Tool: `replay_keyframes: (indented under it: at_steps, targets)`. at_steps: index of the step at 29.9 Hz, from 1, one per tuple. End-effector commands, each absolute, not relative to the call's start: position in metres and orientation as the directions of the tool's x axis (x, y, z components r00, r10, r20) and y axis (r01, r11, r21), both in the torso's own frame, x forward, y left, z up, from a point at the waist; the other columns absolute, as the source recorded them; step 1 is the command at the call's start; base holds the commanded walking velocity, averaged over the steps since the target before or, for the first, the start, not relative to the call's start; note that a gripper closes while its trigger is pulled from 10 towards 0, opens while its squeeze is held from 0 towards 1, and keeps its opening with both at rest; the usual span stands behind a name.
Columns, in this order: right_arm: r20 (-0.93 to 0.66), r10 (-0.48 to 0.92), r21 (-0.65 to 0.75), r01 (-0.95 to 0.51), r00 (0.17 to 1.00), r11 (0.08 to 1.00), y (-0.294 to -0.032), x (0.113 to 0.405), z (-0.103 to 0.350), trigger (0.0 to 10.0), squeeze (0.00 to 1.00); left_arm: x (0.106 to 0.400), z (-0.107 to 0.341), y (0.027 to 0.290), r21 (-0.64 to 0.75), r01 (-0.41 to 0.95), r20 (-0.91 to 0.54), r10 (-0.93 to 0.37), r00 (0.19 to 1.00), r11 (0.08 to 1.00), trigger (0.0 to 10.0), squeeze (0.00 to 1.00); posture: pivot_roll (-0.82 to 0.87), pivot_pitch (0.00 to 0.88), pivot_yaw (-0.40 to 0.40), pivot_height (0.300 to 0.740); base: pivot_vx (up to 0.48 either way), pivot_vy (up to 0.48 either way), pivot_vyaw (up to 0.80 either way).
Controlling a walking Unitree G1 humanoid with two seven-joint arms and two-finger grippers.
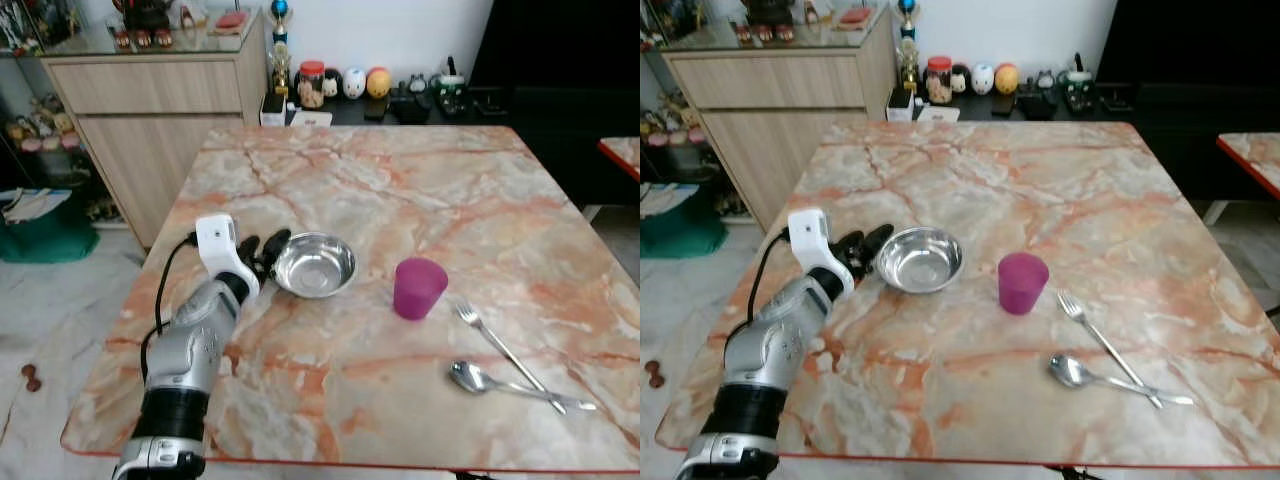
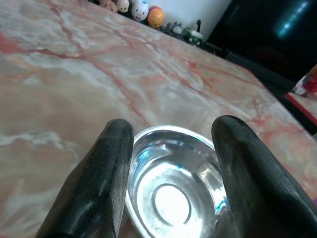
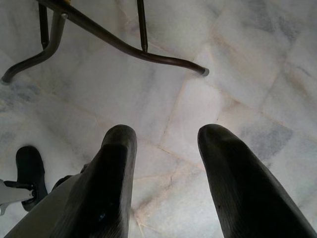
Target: Setting the table
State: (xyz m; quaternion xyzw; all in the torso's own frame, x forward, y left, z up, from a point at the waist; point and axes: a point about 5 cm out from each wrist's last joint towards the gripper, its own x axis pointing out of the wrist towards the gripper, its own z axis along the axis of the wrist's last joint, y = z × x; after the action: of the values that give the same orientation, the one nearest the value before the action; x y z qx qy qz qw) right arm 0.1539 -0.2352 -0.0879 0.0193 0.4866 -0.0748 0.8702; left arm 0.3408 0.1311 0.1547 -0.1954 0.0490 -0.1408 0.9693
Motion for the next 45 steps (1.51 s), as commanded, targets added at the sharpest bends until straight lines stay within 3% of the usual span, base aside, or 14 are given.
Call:
replay_keyframes:
  at_steps: [1,7,8,13,18,23,35,45]
  targets:
    - [-0.85,-0.11,-0.04,0.145,0.516,0.989,-0.236,0.155,-0.087,10.0,0.0,0.342,0.16,0.129,-0.364,0.261,-0.045,-0.297,0.954,0.894,10.0,1.0,0.1,0.0,-0.02,0.727,0.0,0.0,0.0]
    - [-0.85,-0.112,-0.042,0.145,0.514,0.988,-0.236,0.155,-0.087,10.0,0.0,0.346,0.142,0.135,-0.313,0.165,-0.177,-0.228,0.957,0.935,10.0,0.98,0.1,0.0,-0.02,0.727,0.0,0.0,0.0]
    - [-0.85,-0.113,-0.043,0.146,0.514,0.988,-0.236,0.155,-0.087,10.0,0.0,0.346,0.14,0.136,-0.301,0.16,-0.186,-0.223,0.957,0.94,10.0,0.0,0.1,0.0,-0.02,0.727,0.0,0.0,0.0]
    - [-0.851,-0.113,-0.044,0.145,0.513,0.989,-0.236,0.155,-0.087,10.0,0.0,0.35,0.134,0.136,-0.316,0.138,-0.205,-0.209,0.956,0.939,10.0,0.0,0.1,0.0,-0.024,0.727,0.0,0.0,0.0]
    - [-0.851,-0.11,-0.043,0.14,0.513,0.989,-0.236,0.155,-0.088,10.0,0.0,0.361,0.131,0.136,-0.209,0.109,-0.205,-0.153,0.967,0.972,10.0,0.0,0.09,0.0,-0.025,0.727,0.0,0.0,0.0]
    - [-0.851,-0.113,-0.044,0.145,0.512,0.988,-0.236,0.153,-0.088,10.0,0.0,0.363,0.13,0.12,-0.184,0.182,-0.2,-0.218,0.955,0.966,10.0,0.0,0.08,0.0,-0.021,0.727,0.0,0.0,0.0]
    - [-0.853,-0.111,-0.043,0.143,0.509,0.989,-0.235,0.152,-0.088,10.0,0.0,0.364,0.121,0.12,-0.163,0.176,-0.216,-0.209,0.954,0.971,10.0,0.0,0.08,0.0,-0.017,0.727,0.0,0.0,0.0]
    - [-0.853,-0.112,-0.044,0.145,0.51,0.989,-0.236,0.153,-0.088,10.0,0.0,0.363,0.112,0.109,-0.181,0.241,-0.256,-0.282,0.925,0.954,10.0,0.0,0.08,0.0,-0.019,0.727,0.0,0.0,0.0]
